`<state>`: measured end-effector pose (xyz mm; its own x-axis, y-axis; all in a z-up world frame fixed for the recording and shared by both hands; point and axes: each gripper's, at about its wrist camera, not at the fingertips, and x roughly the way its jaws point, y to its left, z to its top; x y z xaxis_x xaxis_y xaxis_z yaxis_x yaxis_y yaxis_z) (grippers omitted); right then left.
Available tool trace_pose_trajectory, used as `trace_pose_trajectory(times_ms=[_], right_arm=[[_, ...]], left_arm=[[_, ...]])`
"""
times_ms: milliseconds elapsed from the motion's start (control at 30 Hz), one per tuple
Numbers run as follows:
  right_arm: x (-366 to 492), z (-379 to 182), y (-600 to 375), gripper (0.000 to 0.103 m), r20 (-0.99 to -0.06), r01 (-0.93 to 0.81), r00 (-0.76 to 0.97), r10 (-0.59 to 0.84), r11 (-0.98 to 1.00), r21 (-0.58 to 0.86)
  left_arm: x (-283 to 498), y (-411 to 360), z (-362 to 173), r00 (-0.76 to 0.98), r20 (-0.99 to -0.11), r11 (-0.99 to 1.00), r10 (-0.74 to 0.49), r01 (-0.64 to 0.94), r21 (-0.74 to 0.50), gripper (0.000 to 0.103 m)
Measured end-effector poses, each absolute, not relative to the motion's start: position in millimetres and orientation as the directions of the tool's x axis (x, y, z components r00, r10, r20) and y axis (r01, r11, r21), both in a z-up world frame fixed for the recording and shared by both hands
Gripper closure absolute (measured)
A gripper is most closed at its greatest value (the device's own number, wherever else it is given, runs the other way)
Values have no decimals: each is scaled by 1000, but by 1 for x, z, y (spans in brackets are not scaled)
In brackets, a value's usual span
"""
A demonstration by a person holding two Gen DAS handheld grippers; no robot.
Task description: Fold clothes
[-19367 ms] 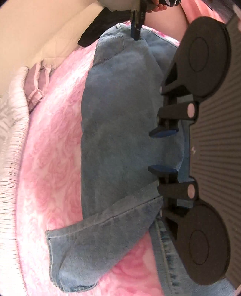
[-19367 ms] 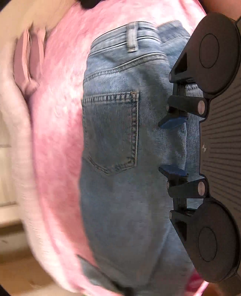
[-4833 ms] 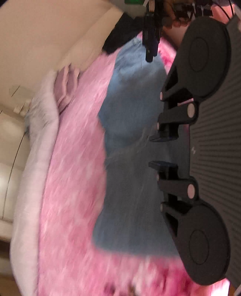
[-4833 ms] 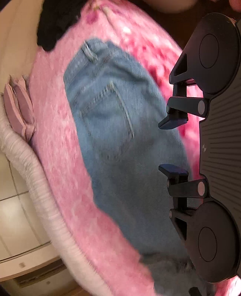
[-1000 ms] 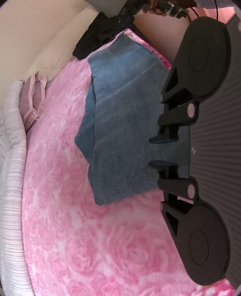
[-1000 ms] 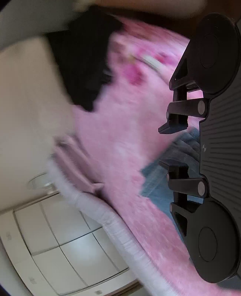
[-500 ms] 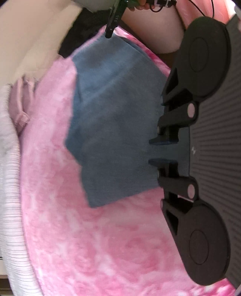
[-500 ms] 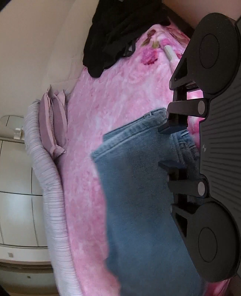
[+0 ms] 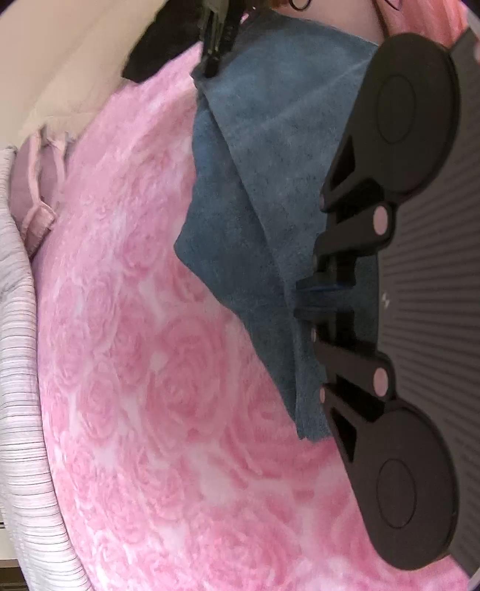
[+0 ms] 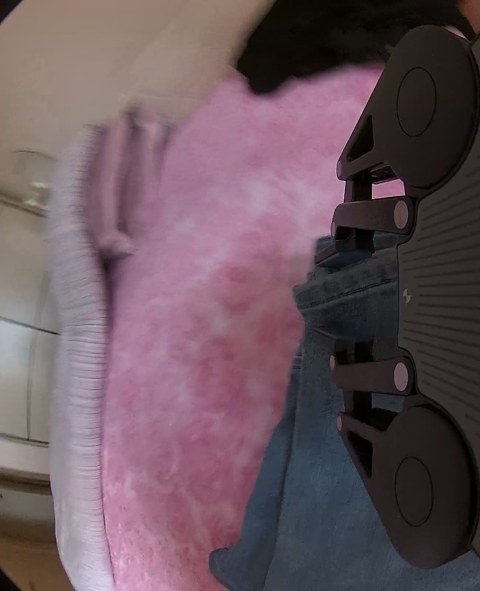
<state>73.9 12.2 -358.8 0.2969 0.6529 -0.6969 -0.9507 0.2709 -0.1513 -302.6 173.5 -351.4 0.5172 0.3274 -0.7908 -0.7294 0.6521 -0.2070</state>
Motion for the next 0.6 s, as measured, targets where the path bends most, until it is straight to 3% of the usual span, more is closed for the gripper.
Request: trace_pose_trajectory(times_ms=[167,300,433,600], right_arm=[[90,-360,3,68,-691,-946,257,675,323,-36],[78,-329,-16,68,-653,-932,292,699,362,-30],[57,-313,-57,68,-613,-919,297,732,394,25],[53,-347,-62,69,-671,-926,283,685,377,-6]], left_arm=[[-316,170,-341,541,-764,645,352,-732,-221,95],[-338,162,-323,550,-737,637,394,-741,-212,94],[-360,161,-341,515,-764,595,388,-774,-219,95],[-352,154,-348,461,-775,604,432,-786,-130,98]])
